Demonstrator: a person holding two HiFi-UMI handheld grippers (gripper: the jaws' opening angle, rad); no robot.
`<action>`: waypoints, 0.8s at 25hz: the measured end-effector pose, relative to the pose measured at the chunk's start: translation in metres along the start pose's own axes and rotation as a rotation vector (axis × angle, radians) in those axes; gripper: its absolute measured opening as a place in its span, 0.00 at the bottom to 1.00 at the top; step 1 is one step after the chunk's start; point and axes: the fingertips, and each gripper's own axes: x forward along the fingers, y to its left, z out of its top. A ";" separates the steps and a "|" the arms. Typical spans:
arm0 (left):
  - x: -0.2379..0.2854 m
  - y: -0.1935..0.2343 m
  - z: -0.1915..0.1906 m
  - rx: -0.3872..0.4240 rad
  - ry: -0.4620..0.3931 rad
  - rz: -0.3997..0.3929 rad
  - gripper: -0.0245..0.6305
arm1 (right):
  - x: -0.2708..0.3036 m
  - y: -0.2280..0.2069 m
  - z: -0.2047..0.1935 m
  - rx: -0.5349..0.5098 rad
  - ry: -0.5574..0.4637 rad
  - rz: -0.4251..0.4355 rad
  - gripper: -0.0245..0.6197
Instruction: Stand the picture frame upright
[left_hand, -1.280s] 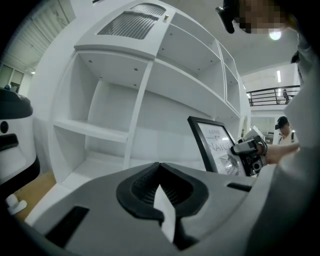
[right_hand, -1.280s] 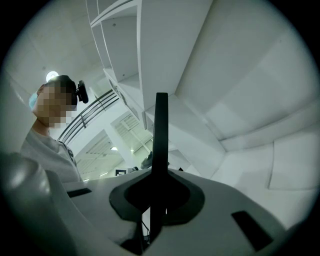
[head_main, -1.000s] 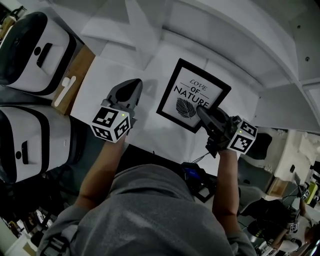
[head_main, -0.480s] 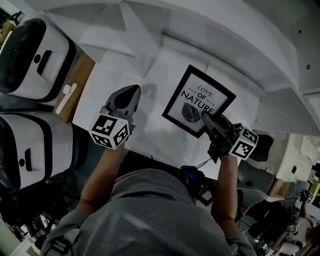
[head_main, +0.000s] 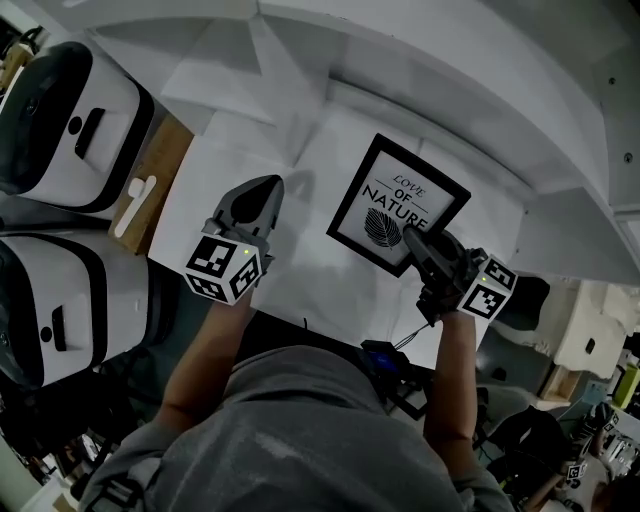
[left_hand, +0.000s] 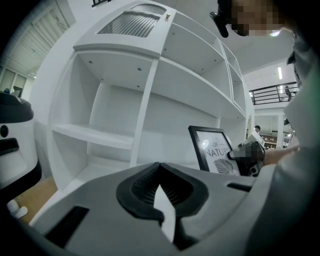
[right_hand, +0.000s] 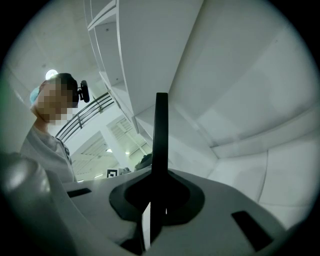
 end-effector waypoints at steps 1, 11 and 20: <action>-0.002 0.000 -0.001 -0.002 0.002 0.002 0.05 | 0.000 0.000 0.000 -0.008 0.004 -0.004 0.10; -0.027 -0.005 -0.013 -0.021 0.019 0.031 0.05 | -0.002 -0.010 -0.007 -0.062 0.023 -0.056 0.10; -0.018 -0.003 -0.026 -0.032 0.041 0.044 0.05 | 0.005 -0.077 0.016 -0.168 -0.006 -0.171 0.10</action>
